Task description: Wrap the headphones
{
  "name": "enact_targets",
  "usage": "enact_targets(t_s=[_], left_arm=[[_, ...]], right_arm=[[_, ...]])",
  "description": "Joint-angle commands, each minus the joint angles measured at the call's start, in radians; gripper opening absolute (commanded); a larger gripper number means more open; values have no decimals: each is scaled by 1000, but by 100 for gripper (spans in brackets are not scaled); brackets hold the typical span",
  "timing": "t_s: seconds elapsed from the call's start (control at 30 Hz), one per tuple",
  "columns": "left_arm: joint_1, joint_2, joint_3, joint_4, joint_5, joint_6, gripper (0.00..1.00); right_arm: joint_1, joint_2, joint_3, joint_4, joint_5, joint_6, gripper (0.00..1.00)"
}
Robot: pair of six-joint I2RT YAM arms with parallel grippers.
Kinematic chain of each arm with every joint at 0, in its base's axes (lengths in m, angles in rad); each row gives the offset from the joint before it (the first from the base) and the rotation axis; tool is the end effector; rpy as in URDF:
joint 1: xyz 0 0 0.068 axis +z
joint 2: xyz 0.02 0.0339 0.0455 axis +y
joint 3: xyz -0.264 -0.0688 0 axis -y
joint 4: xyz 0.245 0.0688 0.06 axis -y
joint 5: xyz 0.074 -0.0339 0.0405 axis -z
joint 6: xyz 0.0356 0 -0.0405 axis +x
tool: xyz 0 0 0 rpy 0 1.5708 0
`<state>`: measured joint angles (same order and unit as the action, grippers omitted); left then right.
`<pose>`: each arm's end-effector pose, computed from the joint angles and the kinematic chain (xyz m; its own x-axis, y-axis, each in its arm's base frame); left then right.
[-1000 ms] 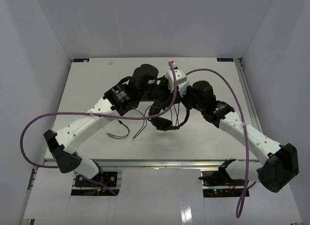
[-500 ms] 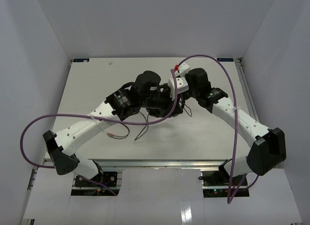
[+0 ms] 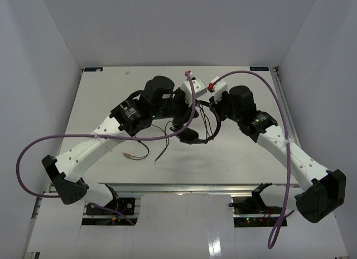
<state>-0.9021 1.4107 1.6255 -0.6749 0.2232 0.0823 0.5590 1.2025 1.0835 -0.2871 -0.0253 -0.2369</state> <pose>0.1810 -0.2418 0.4367 -0.2013 0.3841 -0.9011 0.9078 0.4188 -0.0243 0.2335 0.1471 0.3470 -0.1965 -0.3997 -0.8954 -0.6131 0.7627 -0.2059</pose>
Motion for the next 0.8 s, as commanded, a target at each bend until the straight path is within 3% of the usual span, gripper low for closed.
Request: enact_targets(t_s=[0.0, 0.1, 0.2, 0.43, 0.77], left_arm=[[-2, -92, 42, -47, -42, 14, 6], [-1, -105, 34, -56, -25, 15, 6], [-1, -111, 26, -47, 56, 10, 6], [-2, -52, 6, -56, 264, 7, 6], [-3, -18, -60, -68, 277, 27, 6]], right_arm=[[-16, -33, 4, 72, -5, -25, 8], [-15, -30, 13, 70, 12, -25, 8], [-32, -9, 32, 67, 68, -17, 8], [-37, 54, 82, 65, 40, 29, 8], [-48, 95, 149, 60, -32, 59, 8]])
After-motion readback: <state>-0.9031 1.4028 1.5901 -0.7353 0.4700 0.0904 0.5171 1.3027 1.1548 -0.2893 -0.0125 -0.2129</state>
